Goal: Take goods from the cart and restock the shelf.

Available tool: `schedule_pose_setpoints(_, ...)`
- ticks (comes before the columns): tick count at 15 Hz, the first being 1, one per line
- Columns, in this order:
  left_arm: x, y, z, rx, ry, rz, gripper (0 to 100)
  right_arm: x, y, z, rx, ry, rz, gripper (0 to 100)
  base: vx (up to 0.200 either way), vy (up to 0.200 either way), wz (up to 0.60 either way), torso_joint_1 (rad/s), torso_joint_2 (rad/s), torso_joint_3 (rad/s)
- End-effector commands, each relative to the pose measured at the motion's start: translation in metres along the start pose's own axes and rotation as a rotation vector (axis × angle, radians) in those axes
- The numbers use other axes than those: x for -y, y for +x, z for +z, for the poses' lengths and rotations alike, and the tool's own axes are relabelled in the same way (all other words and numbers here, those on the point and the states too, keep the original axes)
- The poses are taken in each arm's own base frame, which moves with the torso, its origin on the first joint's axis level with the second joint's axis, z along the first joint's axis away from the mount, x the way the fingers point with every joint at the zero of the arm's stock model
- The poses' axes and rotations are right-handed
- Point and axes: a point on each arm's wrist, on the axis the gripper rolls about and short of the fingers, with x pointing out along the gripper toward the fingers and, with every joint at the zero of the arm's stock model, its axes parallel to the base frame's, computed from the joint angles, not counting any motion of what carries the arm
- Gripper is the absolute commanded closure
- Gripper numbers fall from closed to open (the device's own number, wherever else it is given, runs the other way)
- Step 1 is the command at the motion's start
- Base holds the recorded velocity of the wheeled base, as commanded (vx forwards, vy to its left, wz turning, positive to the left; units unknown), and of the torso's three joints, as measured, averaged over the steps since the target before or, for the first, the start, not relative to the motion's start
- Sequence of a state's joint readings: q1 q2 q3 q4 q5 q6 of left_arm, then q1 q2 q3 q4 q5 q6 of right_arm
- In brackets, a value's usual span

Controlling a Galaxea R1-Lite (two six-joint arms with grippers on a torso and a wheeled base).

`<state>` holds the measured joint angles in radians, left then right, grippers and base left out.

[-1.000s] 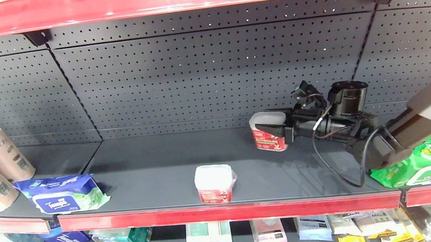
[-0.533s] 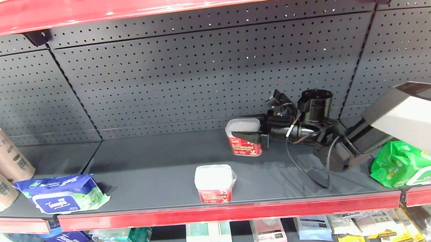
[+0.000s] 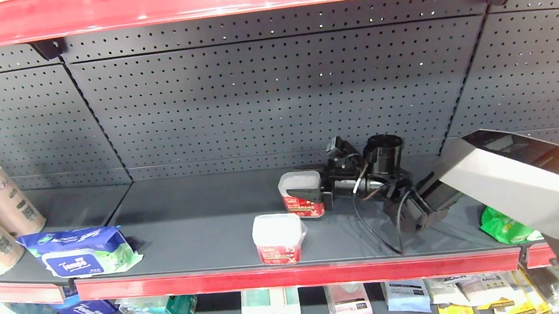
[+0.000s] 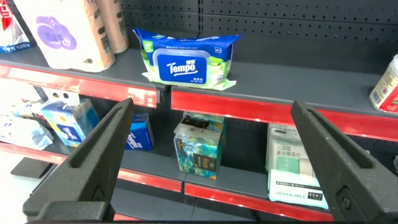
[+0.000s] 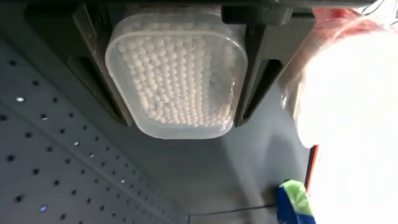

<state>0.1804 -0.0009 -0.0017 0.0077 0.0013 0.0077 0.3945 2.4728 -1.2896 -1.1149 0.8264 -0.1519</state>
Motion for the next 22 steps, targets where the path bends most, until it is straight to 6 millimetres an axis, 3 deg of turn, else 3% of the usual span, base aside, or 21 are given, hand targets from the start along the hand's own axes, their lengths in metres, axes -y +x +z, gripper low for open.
schedule_pose_setpoints(1,0.000,0.000,0.000,-0.001,0.000,0.001,0,0.005,0.006,-0.010,0.006,-0.002,0.030,100,0.000,0.000,0.00,0.000,0.00,0.000)
schedule_pose_setpoints(9,0.000,0.000,0.000,-0.001,0.000,0.001,0,0.016,-0.003,-0.030,-0.017,-0.003,0.028,100,0.000,0.000,0.00,0.000,0.00,0.000)
schedule_pose_setpoints(13,0.000,0.000,0.000,-0.001,0.000,0.001,0,0.020,-0.006,-0.030,-0.017,-0.002,0.020,100,0.000,0.000,0.00,0.000,0.00,0.000)
schedule_pose_setpoints(22,0.000,0.000,0.000,-0.001,0.000,0.001,0,0.013,0.007,-0.025,0.003,-0.020,0.070,100,0.000,0.000,0.00,0.000,0.00,0.000)
